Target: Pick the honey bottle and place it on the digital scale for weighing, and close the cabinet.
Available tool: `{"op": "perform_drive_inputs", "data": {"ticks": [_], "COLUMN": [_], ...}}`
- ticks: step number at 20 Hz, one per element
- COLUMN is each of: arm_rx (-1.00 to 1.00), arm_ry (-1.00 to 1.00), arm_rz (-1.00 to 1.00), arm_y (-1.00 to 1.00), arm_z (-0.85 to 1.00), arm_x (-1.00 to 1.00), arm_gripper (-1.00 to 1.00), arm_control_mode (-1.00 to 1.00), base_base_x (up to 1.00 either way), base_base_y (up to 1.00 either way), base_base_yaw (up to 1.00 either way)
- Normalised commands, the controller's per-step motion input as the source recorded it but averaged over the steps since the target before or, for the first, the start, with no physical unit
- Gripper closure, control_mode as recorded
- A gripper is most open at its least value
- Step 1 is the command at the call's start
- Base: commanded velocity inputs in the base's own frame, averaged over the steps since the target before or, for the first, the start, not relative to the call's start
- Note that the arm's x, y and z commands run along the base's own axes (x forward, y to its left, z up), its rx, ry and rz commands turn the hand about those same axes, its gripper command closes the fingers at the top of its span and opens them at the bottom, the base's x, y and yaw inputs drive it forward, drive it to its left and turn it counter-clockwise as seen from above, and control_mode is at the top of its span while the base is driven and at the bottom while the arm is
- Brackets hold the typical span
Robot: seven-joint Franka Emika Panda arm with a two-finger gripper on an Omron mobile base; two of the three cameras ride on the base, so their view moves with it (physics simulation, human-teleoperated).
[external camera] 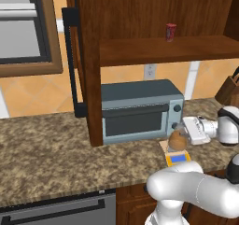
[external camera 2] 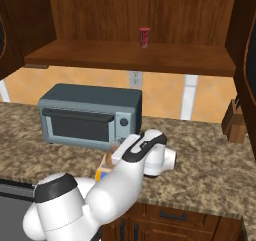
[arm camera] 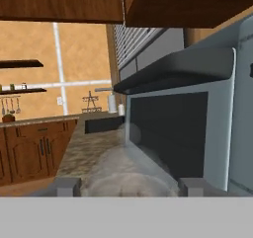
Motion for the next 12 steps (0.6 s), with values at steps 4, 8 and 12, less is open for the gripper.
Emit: {"op": "perform_drive_inputs", "data": {"ticks": [4, 8, 12], "arm_rx": [0.0, 0.0, 0.0], "arm_ry": [0.05, 0.08, 0.03], "arm_rz": [0.0, 0.0, 0.0], "arm_y": [0.06, 0.18, 0.11], "arm_z": [-0.48, -0.2, 0.0], "arm_x": [0.12, -0.04, 0.0], "arm_gripper": [1.0, -1.0, -1.0], "arm_control_mode": [-1.0, -1.0, -1.0], "base_base_x": [0.0, 0.0, 0.0], "base_base_y": [0.0, 0.0, 0.0], "base_base_yaw": [0.0, 0.0, 0.0]}}
